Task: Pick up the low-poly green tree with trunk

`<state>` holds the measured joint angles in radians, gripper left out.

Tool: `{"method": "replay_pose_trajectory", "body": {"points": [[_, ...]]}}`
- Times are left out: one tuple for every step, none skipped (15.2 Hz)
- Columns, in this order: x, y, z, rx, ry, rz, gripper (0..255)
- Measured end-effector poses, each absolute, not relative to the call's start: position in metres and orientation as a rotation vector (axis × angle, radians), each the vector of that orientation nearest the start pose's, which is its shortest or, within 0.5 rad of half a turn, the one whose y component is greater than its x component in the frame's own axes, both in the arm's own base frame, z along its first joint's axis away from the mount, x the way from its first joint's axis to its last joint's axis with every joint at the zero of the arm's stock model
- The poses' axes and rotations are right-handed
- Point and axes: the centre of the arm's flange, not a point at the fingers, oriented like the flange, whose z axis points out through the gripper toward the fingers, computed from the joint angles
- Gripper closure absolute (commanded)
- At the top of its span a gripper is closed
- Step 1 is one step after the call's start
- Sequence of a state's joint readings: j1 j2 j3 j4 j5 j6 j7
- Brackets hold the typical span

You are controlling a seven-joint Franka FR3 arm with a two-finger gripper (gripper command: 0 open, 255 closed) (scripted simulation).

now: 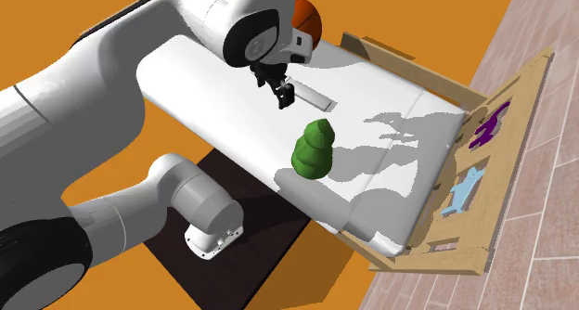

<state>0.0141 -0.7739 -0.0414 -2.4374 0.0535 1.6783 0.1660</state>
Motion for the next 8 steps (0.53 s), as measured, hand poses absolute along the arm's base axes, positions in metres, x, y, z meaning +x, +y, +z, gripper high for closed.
{"method": "replay_pose_trajectory", "body": {"points": [[0.318, -0.006, 0.558, -3.045, 0.286, -0.012, 0], [0.318, -0.006, 0.556, -3.083, 0.233, 0.005, 0], [0.316, -0.006, 0.555, -3.144, 0.143, 0.033, 0], [0.317, -0.006, 0.551, -3.215, 0.030, 0.067, 0], [0.318, -0.005, 0.548, -3.285, -0.098, 0.106, 0], [0.317, -0.006, 0.545, -3.351, -0.236, 0.149, 0], [0.319, -0.008, 0.544, -3.412, -0.383, 0.194, 0], [0.318, -0.010, 0.543, -3.465, -0.538, 0.242, 0]]}}
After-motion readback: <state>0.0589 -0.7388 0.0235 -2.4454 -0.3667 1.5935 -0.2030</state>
